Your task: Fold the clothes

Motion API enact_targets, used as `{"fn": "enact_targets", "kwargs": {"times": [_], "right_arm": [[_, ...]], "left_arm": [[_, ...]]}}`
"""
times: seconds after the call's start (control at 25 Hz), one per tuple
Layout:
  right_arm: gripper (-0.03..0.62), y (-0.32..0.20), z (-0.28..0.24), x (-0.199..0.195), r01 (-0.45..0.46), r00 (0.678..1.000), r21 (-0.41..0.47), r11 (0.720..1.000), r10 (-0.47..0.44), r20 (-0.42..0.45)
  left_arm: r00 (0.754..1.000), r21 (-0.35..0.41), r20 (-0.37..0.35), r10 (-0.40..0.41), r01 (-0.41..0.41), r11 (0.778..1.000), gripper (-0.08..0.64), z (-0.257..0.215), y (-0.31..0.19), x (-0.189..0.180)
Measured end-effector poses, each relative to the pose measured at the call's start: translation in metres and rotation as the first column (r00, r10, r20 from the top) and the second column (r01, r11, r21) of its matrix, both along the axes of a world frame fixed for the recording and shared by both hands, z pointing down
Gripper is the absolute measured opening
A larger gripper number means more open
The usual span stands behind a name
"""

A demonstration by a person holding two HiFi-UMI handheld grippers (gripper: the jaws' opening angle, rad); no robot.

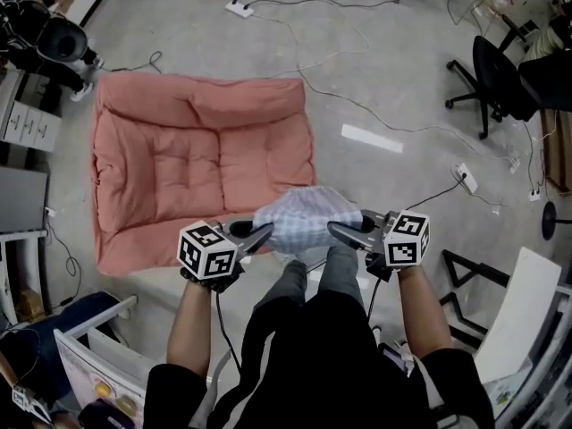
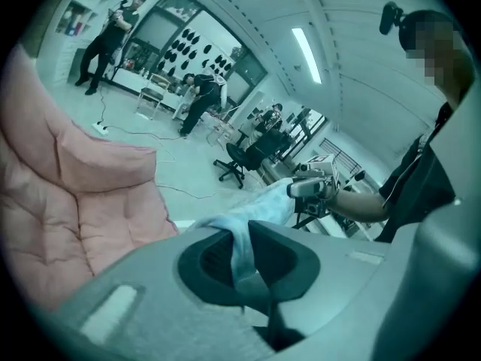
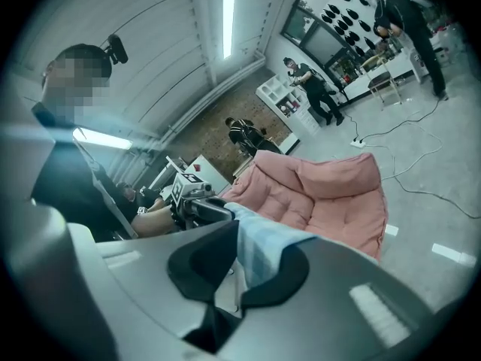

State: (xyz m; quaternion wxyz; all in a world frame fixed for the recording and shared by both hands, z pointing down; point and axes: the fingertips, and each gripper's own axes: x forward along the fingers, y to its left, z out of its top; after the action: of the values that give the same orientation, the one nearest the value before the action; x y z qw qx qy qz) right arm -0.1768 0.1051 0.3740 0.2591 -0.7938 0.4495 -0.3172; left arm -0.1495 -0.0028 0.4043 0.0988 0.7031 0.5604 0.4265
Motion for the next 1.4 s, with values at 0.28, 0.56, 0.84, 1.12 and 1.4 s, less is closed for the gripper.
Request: {"fn": "enact_targets", "kwargs": {"times": [0.28, 0.56, 0.84, 1.12, 1.4], "right_arm": [[0.018, 0.058, -0.008, -0.016, -0.105, 0.994, -0.062, 0.993, 0.102, -0.046], [0.017, 0.141, -0.014, -0.030, -0.139, 0.989, -0.149, 0.979, 0.130, -0.063], [0.017, 0.209, -0.037, -0.039, -0.010, 0.997, -0.188, 0.982, -0.005, -0.082], [0.017, 0.280, -0.054, -0.038, 0.023, 0.994, -0.213, 0.977, -0.046, -0.103], [0.017, 0.303, -0.049, 0.004, 0.000, 0.993, -0.243, 0.970, -0.030, -0.118]], "left_arm": [[0.983, 0.126, -0.138, 0.124, -0.107, 0.986, 0.023, -0.009, 0.064, -0.012], [0.984, 0.140, -0.143, 0.104, -0.084, 0.987, 0.023, -0.019, 0.142, -0.030], [0.984, 0.151, -0.172, 0.039, -0.013, 0.988, 0.023, -0.038, 0.211, -0.045], [0.981, 0.146, -0.195, -0.016, 0.045, 0.988, 0.023, -0.048, 0.285, -0.042], [0.977, 0.130, -0.196, -0.082, 0.109, 0.986, 0.023, -0.047, 0.298, 0.002]]}}
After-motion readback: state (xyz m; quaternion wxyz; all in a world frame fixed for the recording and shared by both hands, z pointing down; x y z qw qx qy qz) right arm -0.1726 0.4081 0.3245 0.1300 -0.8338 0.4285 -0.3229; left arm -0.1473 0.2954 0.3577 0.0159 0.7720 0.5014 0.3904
